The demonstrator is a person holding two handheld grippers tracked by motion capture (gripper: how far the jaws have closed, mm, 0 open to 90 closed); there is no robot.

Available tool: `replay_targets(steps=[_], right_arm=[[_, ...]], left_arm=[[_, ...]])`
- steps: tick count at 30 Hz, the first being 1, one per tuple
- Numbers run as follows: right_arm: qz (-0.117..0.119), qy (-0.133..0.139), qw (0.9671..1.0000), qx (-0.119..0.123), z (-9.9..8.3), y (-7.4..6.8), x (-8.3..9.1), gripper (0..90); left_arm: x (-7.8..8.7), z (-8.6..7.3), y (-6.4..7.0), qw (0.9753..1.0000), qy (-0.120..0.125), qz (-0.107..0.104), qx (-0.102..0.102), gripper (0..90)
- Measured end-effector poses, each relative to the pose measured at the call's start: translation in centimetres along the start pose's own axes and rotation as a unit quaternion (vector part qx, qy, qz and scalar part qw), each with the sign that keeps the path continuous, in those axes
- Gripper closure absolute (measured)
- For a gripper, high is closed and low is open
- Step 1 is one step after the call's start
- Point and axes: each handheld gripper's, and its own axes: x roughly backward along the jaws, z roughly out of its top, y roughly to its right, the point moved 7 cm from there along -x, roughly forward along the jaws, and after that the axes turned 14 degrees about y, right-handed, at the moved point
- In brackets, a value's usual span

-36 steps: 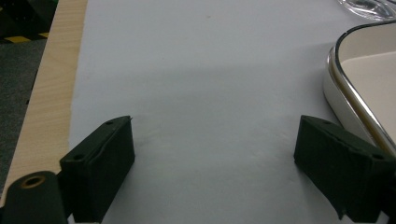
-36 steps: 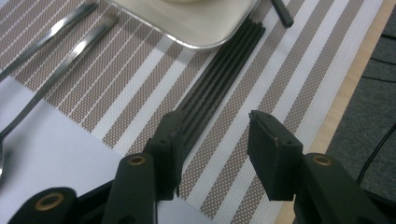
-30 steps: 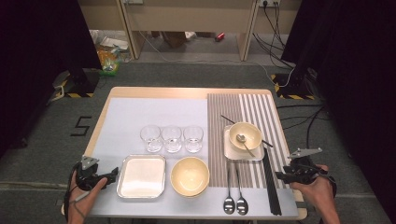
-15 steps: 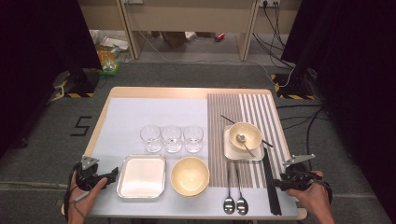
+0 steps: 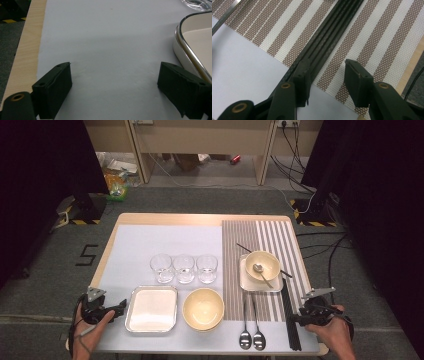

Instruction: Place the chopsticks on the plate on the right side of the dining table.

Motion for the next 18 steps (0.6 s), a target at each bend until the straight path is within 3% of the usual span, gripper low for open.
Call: replay_targets(steps=[12,18], right_arm=[[0.002,-0.014,0.9999,0.005,-0.26,0.10,-0.18,60.8],[0.008,-0.027,0.9996,-0.010,-0.32,0.61,-0.01,67.6]], left_arm=[[0.00,0.00,0.00,1.0000,0.000,0.000,0.000,11.1],[0.01,0.00,0.00,1.0000,0.000,0.000,0.000,11.1]])
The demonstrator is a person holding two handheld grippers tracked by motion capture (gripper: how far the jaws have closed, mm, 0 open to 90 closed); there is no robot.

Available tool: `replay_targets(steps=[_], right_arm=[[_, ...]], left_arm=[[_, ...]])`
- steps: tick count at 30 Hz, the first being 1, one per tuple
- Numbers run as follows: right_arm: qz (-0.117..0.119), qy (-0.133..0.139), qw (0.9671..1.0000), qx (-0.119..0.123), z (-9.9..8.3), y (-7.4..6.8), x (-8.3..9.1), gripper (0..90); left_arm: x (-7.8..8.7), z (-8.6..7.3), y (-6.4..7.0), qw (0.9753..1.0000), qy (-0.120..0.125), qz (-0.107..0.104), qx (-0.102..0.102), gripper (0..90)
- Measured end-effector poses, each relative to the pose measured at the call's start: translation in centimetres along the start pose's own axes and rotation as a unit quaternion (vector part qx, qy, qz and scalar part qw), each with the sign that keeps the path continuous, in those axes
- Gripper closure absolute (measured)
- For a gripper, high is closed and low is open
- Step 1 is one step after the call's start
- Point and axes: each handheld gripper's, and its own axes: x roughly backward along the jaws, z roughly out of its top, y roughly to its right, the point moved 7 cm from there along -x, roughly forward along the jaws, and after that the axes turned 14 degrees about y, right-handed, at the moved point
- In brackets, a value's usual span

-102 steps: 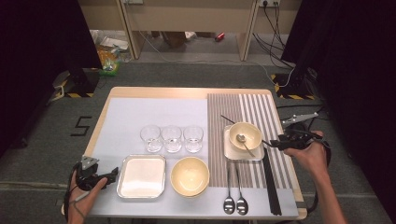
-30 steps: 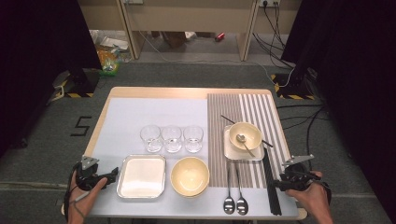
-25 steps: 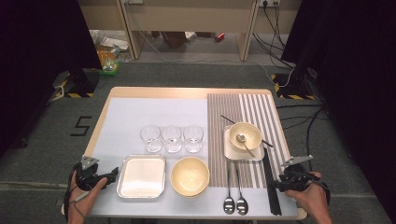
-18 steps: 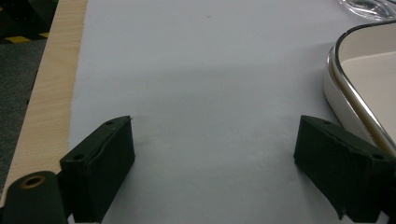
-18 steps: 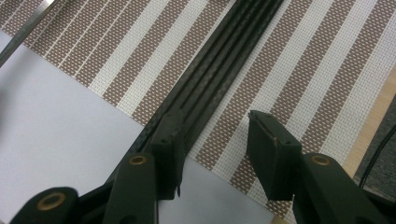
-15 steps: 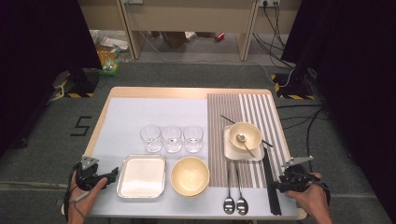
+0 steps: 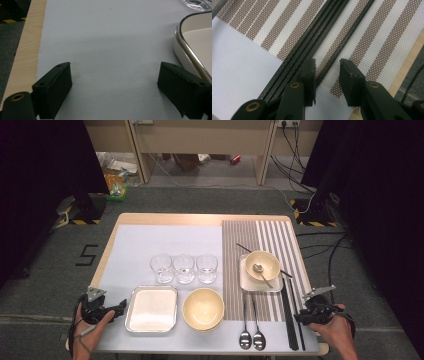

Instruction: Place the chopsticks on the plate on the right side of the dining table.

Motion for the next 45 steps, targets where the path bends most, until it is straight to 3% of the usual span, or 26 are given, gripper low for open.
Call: replay_targets(steps=[4,10,13,25,31,41,45], right_arm=[[0.009,-0.007,0.9997,-0.022,0.1,0.5,0.1,75.1],[0.005,-0.032,0.9987,-0.038,0.4,0.6,-0.1,75.3],[0.001,-0.039,0.9988,-0.031,0.7,0.8,-0.2,76.1],[0.000,-0.049,0.9979,-0.043,1.5,1.1,-0.5,81.1],[-0.003,-0.050,0.9975,-0.050,1.0,0.9,-0.1,77.0],[-0.001,-0.064,0.9961,-0.062,0.4,0.6,0.1,78.3],[0.009,-0.069,0.9914,-0.110,0.4,1.0,0.1,80.5]], left_arm=[[0.0,0.0,0.0,1.0000,0.000,0.000,0.000,11.1],[0.0,0.0,0.0,1.0000,0.000,0.000,0.000,11.1],[0.0,0.0,0.0,1.0000,0.000,0.000,0.000,11.1],[0.0,0.0,0.0,1.0000,0.000,0.000,0.000,11.1],[0.0,0.0,0.0,1.0000,0.000,0.000,0.000,11.1],[0.0,0.0,0.0,1.0000,0.000,0.000,0.000,11.1],[0.0,0.0,0.0,1.0000,0.000,0.000,0.000,11.2]])
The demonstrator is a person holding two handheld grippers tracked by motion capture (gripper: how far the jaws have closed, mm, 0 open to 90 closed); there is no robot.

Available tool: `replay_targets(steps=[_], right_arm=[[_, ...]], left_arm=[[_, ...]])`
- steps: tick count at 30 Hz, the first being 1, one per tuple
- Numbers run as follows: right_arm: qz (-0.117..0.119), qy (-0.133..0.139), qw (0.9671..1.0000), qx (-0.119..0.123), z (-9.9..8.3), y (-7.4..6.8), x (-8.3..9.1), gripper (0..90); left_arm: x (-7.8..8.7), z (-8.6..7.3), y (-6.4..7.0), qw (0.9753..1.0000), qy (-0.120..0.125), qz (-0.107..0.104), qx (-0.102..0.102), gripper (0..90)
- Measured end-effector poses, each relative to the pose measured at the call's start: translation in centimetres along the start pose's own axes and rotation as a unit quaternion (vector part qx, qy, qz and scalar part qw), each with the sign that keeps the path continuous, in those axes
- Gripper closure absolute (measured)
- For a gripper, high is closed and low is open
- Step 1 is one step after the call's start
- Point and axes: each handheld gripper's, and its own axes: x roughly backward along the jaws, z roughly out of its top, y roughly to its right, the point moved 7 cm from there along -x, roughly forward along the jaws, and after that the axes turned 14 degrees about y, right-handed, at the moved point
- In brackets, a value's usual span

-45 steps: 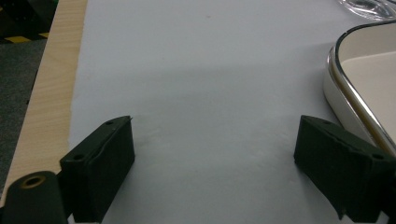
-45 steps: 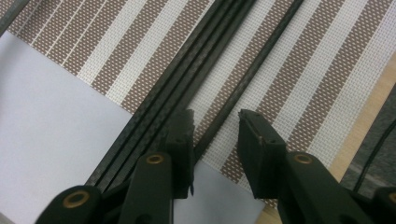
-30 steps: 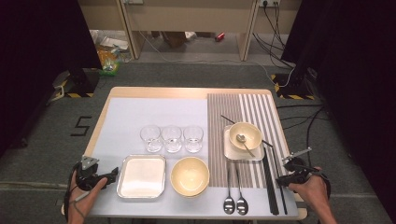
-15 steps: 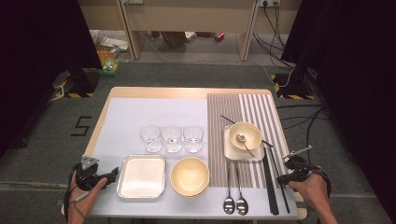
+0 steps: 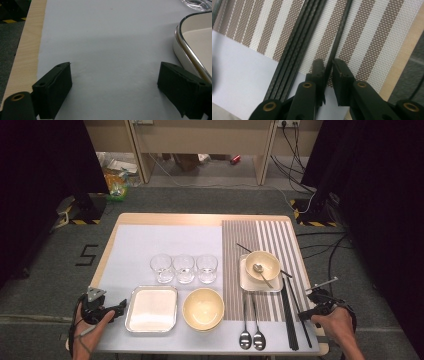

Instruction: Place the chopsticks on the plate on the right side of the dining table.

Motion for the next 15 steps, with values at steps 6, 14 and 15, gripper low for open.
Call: replay_targets(steps=[6,14,15], right_arm=[[-0.004,-0.019,0.9997,-0.016,0.26,0.23,-0.09,82.9],[-0.013,-0.031,0.9989,-0.034,0.54,0.53,-0.37,84.1],[-0.013,-0.035,0.9986,-0.039,0.56,0.48,-0.37,84.2]], left_arm=[[0.00,0.00,0.00,1.0000,0.000,0.000,0.000,11.2],[0.00,0.00,0.00,1.0000,0.000,0.000,0.000,11.1],[0.01,0.00,0.00,1.0000,0.000,0.000,0.000,11.2]])
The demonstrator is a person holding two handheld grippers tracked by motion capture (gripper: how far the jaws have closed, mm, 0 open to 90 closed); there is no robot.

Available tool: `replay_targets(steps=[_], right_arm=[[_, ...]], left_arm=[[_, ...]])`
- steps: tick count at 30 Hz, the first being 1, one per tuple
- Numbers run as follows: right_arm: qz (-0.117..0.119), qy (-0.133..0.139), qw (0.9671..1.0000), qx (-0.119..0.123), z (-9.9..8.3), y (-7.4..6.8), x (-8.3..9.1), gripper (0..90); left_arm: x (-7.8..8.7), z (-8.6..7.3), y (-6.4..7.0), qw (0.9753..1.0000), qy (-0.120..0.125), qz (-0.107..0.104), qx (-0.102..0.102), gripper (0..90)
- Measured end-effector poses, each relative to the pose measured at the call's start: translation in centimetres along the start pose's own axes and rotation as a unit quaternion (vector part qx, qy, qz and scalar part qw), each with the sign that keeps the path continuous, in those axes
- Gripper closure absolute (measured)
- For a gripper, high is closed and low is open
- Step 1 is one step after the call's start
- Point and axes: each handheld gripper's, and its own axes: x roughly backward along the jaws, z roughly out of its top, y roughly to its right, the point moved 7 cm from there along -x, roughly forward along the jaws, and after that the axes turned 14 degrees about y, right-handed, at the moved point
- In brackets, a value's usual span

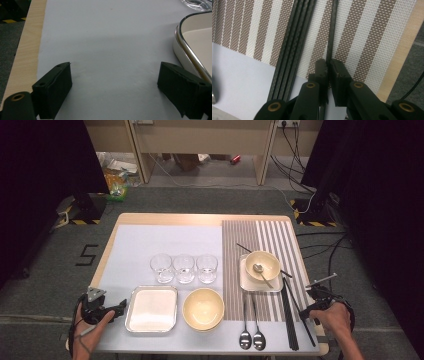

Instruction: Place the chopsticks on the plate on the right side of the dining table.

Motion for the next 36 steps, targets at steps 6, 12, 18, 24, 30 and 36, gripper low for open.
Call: replay_targets(steps=[6,12,18,24,30,36], right_arm=[[-0.006,-0.020,0.9997,-0.012,0.2,0.0,0.0,84.8],[0.004,-0.021,0.9994,-0.028,0.3,0.1,0.0,85.7],[0.006,-0.020,0.9996,-0.020,0.4,0.5,0.5,86.2],[-0.002,-0.017,0.9997,-0.018,0.5,1.1,1.0,86.2],[-0.012,-0.023,0.9995,-0.017,0.5,1.8,0.9,86.2],[-0.027,-0.008,0.9996,0.001,1.5,2.9,1.8,86.2]], left_arm=[[0.0,0.0,0.0,1.0000,0.000,-0.001,0.001,11.2],[0.0,0.0,0.0,1.0000,0.000,0.000,0.000,11.2],[0.0,0.0,0.0,1.0000,-0.001,-0.002,0.001,11.2],[0.0,0.0,0.0,1.0000,-0.002,-0.001,0.000,11.2],[0.0,0.0,0.0,1.0000,-0.001,-0.001,0.000,11.2],[0.0,0.0,0.0,1.0000,-0.001,-0.001,0.000,11.2]])
